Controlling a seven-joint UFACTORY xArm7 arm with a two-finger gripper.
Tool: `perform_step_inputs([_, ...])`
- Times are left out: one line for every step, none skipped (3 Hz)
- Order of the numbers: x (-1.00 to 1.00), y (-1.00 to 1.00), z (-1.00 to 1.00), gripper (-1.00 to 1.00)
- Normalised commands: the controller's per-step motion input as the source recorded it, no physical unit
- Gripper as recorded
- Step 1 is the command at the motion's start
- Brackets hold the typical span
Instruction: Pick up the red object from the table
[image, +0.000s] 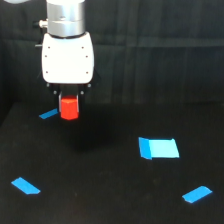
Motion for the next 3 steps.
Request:
perform_step_inputs([-0.03, 0.01, 0.00, -0.96])
perform_step_inputs([0.02, 0.12, -0.03, -0.95])
perform_step_inputs([-0.01, 0.07, -0.09, -0.96])
